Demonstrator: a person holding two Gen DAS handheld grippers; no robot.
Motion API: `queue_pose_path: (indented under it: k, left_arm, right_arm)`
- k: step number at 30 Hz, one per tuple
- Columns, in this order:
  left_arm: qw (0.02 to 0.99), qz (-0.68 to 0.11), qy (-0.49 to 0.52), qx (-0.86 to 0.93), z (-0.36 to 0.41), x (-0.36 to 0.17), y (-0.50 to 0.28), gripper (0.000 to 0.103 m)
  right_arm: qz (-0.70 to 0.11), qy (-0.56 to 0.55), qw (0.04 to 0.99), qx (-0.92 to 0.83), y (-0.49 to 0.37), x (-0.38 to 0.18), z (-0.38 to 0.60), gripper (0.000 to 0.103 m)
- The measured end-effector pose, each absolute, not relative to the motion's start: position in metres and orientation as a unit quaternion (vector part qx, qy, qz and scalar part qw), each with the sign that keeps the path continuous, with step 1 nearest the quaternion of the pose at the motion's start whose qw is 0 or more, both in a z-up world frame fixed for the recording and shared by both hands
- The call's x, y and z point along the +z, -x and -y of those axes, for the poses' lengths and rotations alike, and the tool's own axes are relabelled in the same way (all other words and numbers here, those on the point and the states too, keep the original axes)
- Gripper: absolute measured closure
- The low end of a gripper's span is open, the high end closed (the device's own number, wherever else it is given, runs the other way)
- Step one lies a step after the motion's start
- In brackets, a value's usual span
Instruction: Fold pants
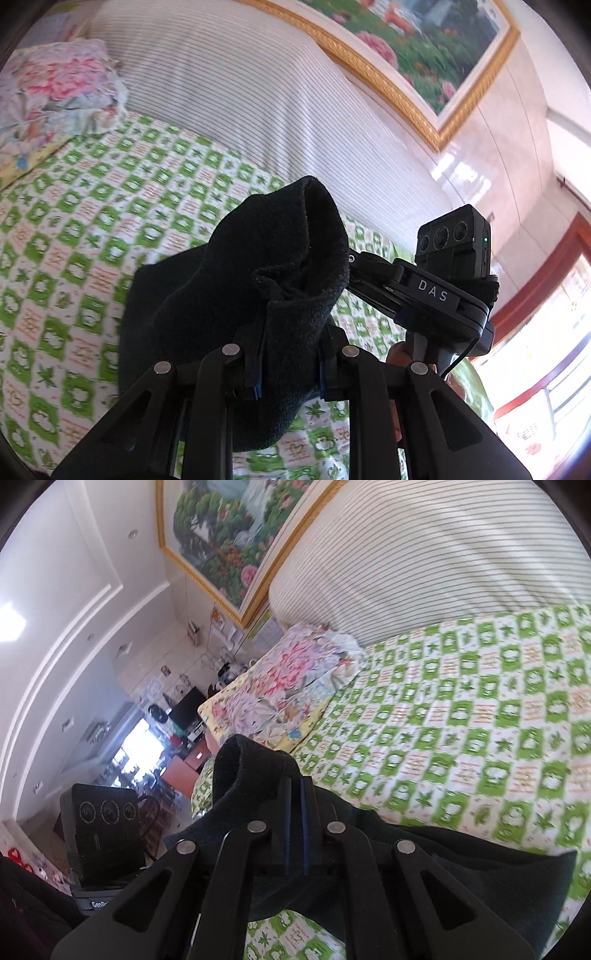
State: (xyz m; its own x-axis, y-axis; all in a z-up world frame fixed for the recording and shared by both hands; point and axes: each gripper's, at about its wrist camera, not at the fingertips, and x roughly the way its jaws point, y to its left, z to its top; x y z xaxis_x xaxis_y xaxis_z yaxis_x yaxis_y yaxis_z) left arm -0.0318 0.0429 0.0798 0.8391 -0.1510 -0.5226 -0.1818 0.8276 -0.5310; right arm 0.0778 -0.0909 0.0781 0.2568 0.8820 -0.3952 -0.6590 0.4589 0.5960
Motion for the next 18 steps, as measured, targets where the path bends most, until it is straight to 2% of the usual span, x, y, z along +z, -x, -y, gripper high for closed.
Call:
queue_pose_path:
  k: [8, 10, 18]
  left_arm:
    - [0.908, -0.324, 0.265, -0.013, -0.002, 0.064, -0.007, 0.084]
    - [0.907, -0.332, 0.258, -0.016, 0.007, 0.061, -0.017, 0.084]
    - [0.9, -0.365, 0.238, -0.023, 0.039, 0.039, -0.055, 0.084]
  right_arm:
    - [-0.357, -0.195, 0.787, 0.464, -0.079, 0.06, 0.145, 0.098]
    - [-0.356, -0.208, 0.788, 0.457, -0.08, 0.055, 0.16, 0.102]
    - [-0.362, -0.236, 0.798, 0.419, -0.087, 0.034, 0.205, 0.102]
